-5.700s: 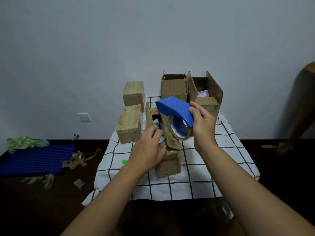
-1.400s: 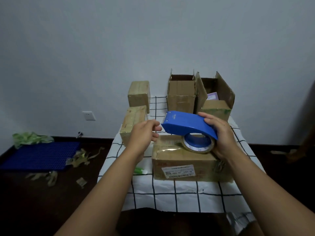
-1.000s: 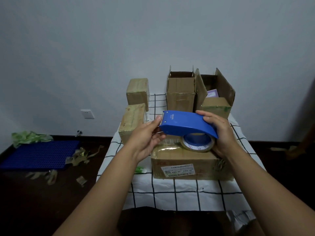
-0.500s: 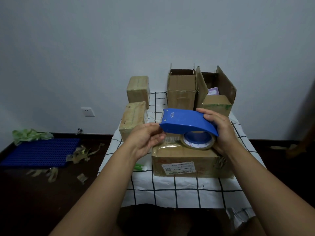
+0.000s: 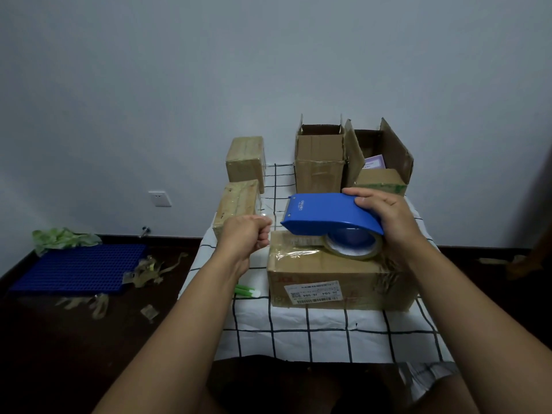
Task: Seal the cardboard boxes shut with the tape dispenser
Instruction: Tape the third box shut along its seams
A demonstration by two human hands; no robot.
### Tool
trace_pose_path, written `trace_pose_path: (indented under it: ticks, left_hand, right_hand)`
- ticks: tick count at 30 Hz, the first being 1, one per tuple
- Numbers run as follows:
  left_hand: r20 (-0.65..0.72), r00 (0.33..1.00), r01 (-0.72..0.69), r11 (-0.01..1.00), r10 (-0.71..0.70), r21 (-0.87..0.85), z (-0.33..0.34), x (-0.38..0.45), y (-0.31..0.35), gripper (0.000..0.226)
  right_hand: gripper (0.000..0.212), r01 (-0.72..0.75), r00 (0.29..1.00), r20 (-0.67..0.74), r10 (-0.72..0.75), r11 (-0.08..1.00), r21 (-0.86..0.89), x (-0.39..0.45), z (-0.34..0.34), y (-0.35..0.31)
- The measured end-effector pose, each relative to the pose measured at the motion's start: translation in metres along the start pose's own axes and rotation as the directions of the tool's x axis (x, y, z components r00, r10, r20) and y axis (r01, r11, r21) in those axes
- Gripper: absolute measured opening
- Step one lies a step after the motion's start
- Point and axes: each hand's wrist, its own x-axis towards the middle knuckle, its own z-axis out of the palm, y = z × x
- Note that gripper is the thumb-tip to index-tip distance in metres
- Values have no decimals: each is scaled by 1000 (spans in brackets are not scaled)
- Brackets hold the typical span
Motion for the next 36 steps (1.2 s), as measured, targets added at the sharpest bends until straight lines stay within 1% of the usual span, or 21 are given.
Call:
trace_pose_path:
  ticks: [2, 4, 8, 11, 15, 18, 22, 26, 36]
  left_hand:
    - [-25, 1000, 16, 1000, -17, -16, -7, 2, -3, 11]
    - [-15, 1000, 25, 999, -25, 21, -10, 1, -7, 10]
    - [-63, 997, -37, 990, 45, 134, -10, -1, -20, 9]
    - [-97, 992, -63, 985, 79, 161, -13, -3, -26, 10]
    - [-104, 992, -57, 992, 69, 114, -18, -6, -27, 9]
    - [-76, 996, -34, 995, 41, 92, -21, -8, -26, 10]
    - [-51, 998, -20, 997, 24, 81, -20, -5, -27, 9]
    - [-25, 1000, -13, 999, 13, 31, -20, -2, -29, 8]
    - [-31, 999, 32, 999, -32, -12, -18, 2, -37, 7]
  right_hand:
    - [33, -7, 1000, -5, 7, 999, -32, -1, -12, -4]
    - [34, 2, 1000, 16, -1, 995, -96, -1, -18, -7]
    - [36, 5, 999, 54, 4, 984, -179, 2, -17, -15]
    - [33, -4, 993, 113, 31, 973, -233, 6, -13, -22]
    - [31, 14, 990, 138, 24, 964, -266, 11, -4, -29]
    - [28, 5, 990, 140, 37, 957, -289, 12, -1, -28]
    - [30, -24, 991, 121, 63, 953, -301, 12, 0, -21]
    - [31, -35, 993, 98, 67, 954, -297, 10, -2, -15]
    - [32, -43, 994, 82, 75, 939, -340, 13, 0, -13]
